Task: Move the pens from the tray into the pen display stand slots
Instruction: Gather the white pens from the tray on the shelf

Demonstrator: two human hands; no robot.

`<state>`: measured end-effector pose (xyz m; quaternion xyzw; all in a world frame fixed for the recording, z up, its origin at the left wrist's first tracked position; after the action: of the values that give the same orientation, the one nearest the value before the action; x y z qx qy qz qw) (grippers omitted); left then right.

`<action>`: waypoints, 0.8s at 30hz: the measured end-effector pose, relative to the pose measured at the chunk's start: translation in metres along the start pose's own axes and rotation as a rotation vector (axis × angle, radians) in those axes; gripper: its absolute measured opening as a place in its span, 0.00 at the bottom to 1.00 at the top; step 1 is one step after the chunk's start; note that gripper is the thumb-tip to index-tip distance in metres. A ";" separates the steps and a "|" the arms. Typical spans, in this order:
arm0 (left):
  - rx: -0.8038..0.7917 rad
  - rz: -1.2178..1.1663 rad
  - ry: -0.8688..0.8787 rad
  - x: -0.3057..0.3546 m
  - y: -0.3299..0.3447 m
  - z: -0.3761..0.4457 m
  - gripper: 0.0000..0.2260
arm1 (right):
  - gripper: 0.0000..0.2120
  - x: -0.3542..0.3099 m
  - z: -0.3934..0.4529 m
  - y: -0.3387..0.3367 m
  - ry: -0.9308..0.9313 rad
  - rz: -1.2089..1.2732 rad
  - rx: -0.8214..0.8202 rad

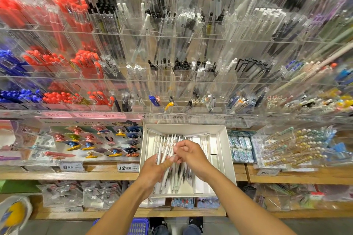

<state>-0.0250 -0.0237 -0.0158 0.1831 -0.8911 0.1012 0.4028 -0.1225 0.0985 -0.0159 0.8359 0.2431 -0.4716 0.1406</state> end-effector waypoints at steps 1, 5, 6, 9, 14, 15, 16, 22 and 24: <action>-0.014 0.009 0.001 0.000 0.000 0.000 0.25 | 0.08 0.003 0.004 -0.004 0.044 0.027 0.037; 0.001 -0.106 -0.051 -0.006 -0.001 0.001 0.27 | 0.11 0.018 0.037 -0.038 0.297 0.223 0.424; 0.017 -0.135 -0.069 -0.008 -0.002 0.002 0.27 | 0.11 0.019 0.045 -0.047 0.328 0.275 0.503; 0.072 -0.219 -0.110 -0.011 -0.005 0.003 0.36 | 0.09 0.019 0.065 -0.061 0.367 0.354 0.582; 0.095 -0.318 -0.152 -0.008 -0.006 0.002 0.35 | 0.08 0.021 0.069 -0.062 0.329 0.099 0.692; 0.101 -0.341 -0.159 -0.007 -0.005 0.003 0.32 | 0.07 0.019 0.064 -0.061 0.309 0.037 0.699; 0.109 -0.359 -0.170 -0.007 -0.005 0.004 0.28 | 0.06 0.016 0.058 -0.059 0.286 0.000 0.694; 0.154 -0.393 -0.215 -0.012 -0.002 0.008 0.32 | 0.07 0.016 -0.006 -0.042 0.277 0.190 0.298; 0.150 -0.379 -0.218 -0.010 -0.001 0.008 0.28 | 0.11 0.020 -0.028 -0.030 0.271 0.235 0.099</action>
<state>-0.0236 -0.0249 -0.0282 0.3865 -0.8690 0.0692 0.3011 -0.1099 0.1418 -0.0190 0.9202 0.1372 -0.3466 0.1194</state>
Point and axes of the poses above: each hand's wrist, its own z-axis towards the middle knuckle, its own y-axis out of the palm, x = y × z, the point moved 2 cm from there along z, towards the middle knuckle, and after that the axes turned 4 degrees about x, right-handed, at the moved point
